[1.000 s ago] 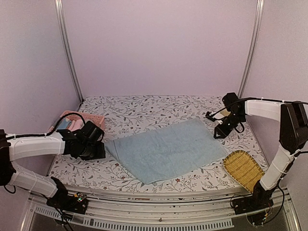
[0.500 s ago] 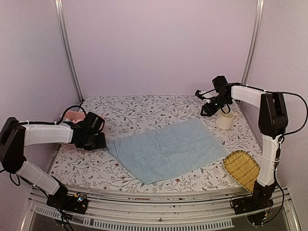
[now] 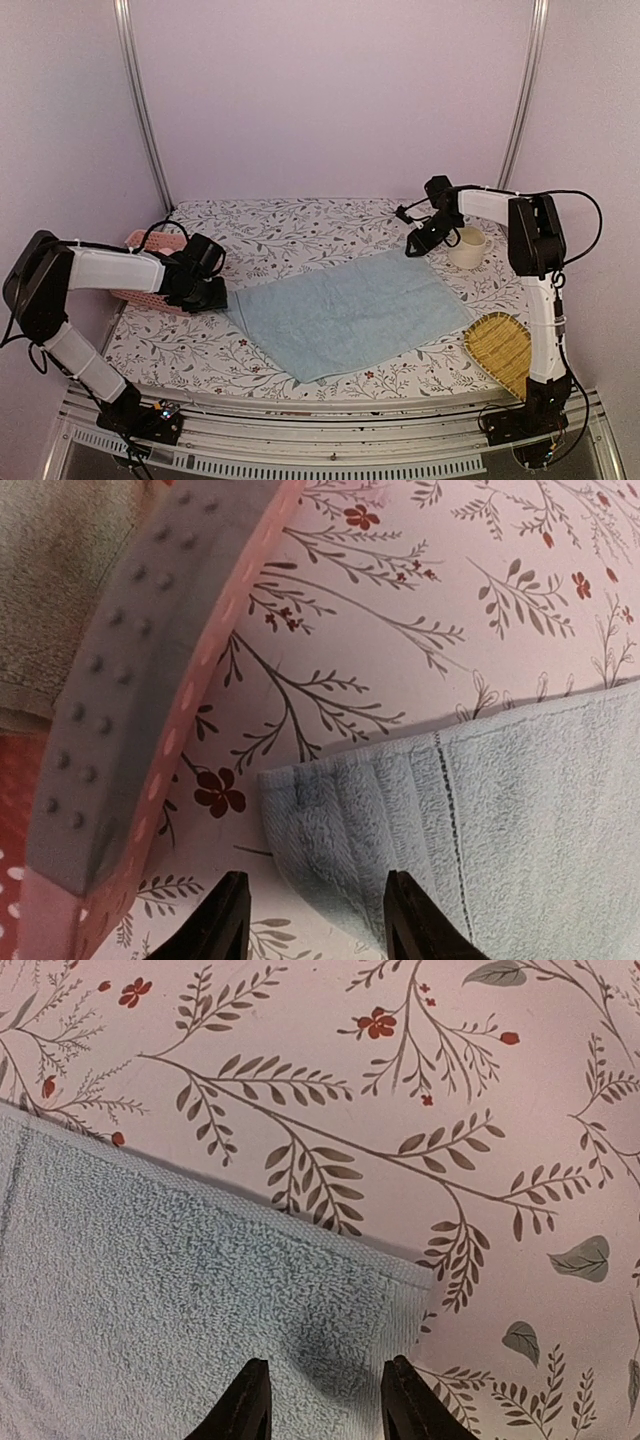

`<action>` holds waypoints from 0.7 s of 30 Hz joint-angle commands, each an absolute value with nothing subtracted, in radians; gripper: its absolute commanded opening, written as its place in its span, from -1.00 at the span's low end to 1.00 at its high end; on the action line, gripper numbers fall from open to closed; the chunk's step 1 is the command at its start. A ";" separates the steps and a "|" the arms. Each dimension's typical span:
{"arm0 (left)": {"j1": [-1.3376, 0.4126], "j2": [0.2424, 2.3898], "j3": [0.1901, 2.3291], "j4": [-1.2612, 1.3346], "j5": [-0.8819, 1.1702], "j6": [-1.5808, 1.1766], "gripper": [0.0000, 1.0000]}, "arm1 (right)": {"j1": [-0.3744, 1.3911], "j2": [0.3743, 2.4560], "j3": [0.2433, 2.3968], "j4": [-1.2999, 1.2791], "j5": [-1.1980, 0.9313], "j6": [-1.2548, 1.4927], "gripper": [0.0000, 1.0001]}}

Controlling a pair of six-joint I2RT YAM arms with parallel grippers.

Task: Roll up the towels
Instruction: Pick up the towel from the center of the board.

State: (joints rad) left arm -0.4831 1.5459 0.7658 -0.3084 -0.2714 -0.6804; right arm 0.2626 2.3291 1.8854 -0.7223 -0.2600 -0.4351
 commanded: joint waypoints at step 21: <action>-0.475 1.652 0.828 -0.275 -0.264 -0.657 -0.44 | 0.267 2.531 2.072 -0.748 -0.181 -0.311 -0.07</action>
